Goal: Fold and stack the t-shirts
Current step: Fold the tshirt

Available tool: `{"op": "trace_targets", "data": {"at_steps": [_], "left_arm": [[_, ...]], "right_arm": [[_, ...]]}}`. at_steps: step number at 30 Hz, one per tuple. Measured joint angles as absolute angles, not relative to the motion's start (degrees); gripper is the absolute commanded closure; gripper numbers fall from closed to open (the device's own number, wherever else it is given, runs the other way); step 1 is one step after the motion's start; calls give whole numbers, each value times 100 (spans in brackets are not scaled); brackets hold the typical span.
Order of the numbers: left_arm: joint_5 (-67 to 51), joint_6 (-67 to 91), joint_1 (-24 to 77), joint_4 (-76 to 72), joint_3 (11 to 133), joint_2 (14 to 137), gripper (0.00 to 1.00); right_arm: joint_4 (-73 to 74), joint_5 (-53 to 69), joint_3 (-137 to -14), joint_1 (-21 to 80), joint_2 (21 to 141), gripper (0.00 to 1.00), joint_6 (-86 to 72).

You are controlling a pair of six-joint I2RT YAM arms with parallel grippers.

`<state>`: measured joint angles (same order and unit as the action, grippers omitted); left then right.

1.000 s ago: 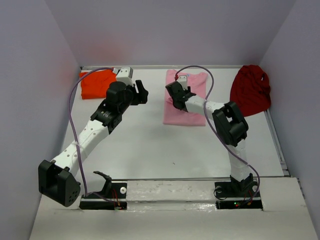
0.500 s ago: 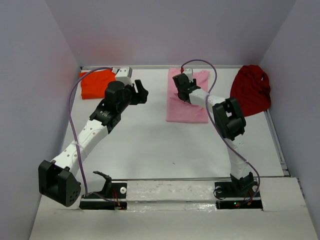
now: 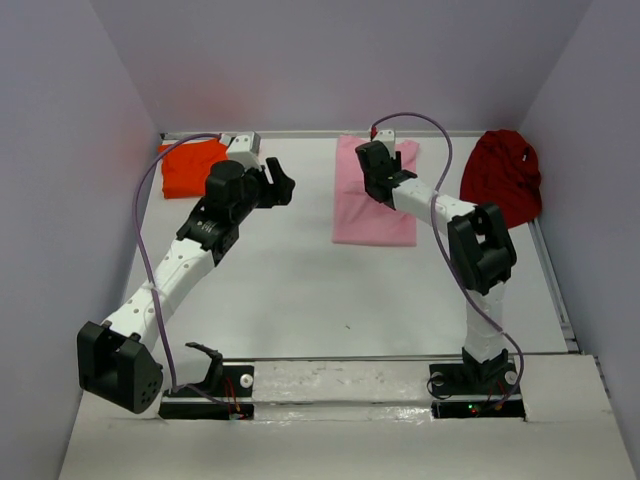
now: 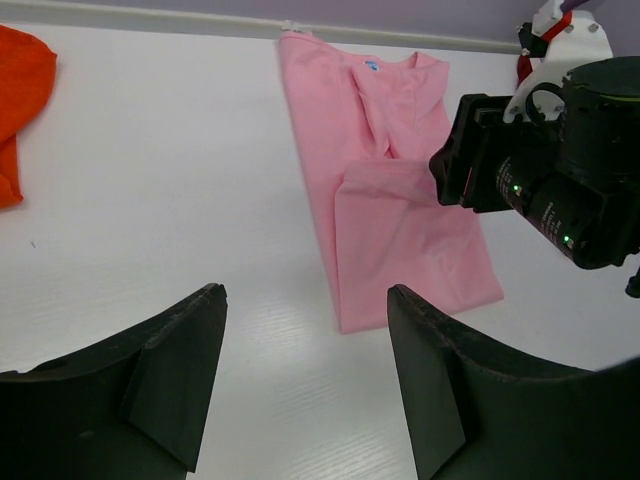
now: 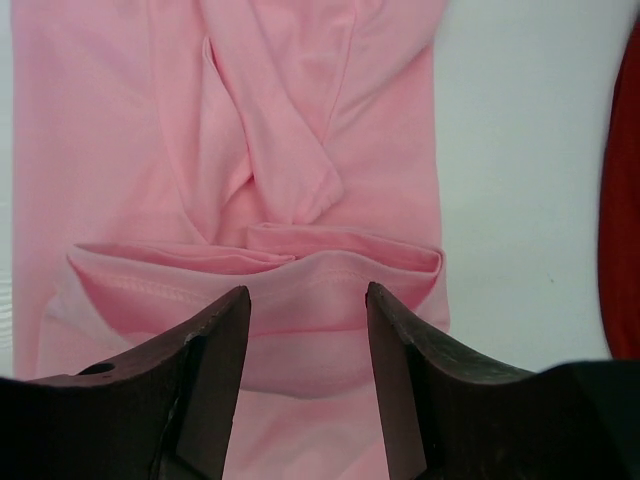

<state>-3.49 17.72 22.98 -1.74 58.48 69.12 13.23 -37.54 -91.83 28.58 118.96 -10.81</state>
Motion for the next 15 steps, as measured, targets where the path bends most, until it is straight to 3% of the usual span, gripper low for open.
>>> {"op": "trace_targets", "data": {"at_steps": [15], "left_arm": [[-499, 1815, 2237, -268, 5767, 6914, 26]], "right_arm": [[1249, -3538, -8250, 3004, 11216, 44, -1282]]}}
